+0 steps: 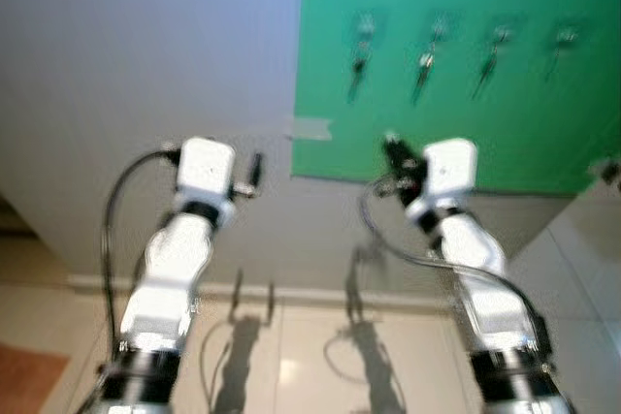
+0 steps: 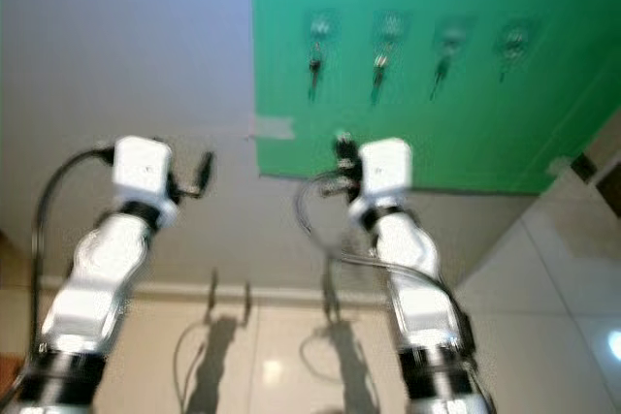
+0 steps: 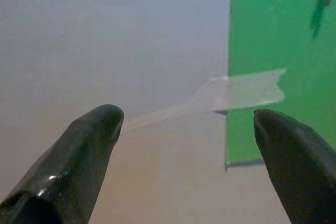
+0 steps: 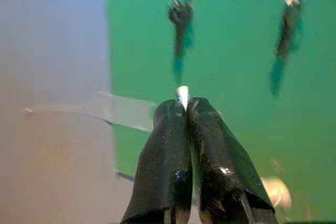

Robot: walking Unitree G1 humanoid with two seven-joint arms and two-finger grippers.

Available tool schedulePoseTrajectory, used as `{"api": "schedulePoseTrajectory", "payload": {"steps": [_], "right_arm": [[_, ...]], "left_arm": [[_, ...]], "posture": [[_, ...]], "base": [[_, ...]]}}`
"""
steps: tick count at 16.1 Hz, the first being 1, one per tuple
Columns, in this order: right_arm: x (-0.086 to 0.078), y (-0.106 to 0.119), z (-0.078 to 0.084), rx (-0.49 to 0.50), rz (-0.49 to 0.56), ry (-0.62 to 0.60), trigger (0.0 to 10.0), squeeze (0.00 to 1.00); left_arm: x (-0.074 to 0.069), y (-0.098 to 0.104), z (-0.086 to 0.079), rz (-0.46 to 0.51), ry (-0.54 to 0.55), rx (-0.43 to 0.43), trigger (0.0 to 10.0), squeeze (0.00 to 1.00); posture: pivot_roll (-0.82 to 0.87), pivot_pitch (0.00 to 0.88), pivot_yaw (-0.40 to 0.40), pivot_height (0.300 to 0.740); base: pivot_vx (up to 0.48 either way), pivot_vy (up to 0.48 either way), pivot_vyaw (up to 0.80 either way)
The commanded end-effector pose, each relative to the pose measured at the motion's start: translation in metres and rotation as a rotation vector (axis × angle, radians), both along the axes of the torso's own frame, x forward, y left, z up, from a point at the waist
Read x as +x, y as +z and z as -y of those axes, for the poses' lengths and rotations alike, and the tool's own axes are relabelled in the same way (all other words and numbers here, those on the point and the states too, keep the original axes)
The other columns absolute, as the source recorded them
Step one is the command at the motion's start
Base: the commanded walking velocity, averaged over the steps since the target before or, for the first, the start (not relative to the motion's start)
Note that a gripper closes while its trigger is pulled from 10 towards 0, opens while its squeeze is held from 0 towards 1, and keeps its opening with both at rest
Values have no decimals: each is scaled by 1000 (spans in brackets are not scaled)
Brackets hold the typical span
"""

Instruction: Hang keys on a hook

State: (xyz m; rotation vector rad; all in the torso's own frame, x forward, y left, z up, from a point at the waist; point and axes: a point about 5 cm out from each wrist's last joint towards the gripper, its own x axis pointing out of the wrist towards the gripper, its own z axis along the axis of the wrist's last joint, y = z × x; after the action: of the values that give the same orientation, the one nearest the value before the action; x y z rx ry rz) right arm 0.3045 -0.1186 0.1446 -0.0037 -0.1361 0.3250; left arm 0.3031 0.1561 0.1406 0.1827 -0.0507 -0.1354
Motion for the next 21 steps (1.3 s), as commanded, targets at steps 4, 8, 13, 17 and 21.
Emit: {"api": "schedulePoseTrajectory", "payload": {"steps": [4,8,13,17,21], "right_arm": [[1,-3,5,-19,-10,-10,10000,0],[2,0,12,7,-5,-45,10000,0],[3,8,19,21,27,-61,10000,0],[4,16,14,12,50,-37,10000,0],[6,23,16,24,63,-31,10000,0]], "left_arm": [[-6,-3,2,-2,-6,20,10000,0],[-1,-2,2,1,-4,18,10000,0],[-1,-3,4,-2,-34,30,10000,0],[4,0,4,5,-27,28,10000,0],[0,0,6,0,-44,-2,10000,0]], "posture": [[-66,0,-41,740],[-92,0,-22,740],[-94,0,-1,740],[-100,0,4,740],[-86,0,-7,740]], "base": [[0,-480,794],[0,-480,200],[0,-480,0],[0,-480,0],[0,-120,0]]}}
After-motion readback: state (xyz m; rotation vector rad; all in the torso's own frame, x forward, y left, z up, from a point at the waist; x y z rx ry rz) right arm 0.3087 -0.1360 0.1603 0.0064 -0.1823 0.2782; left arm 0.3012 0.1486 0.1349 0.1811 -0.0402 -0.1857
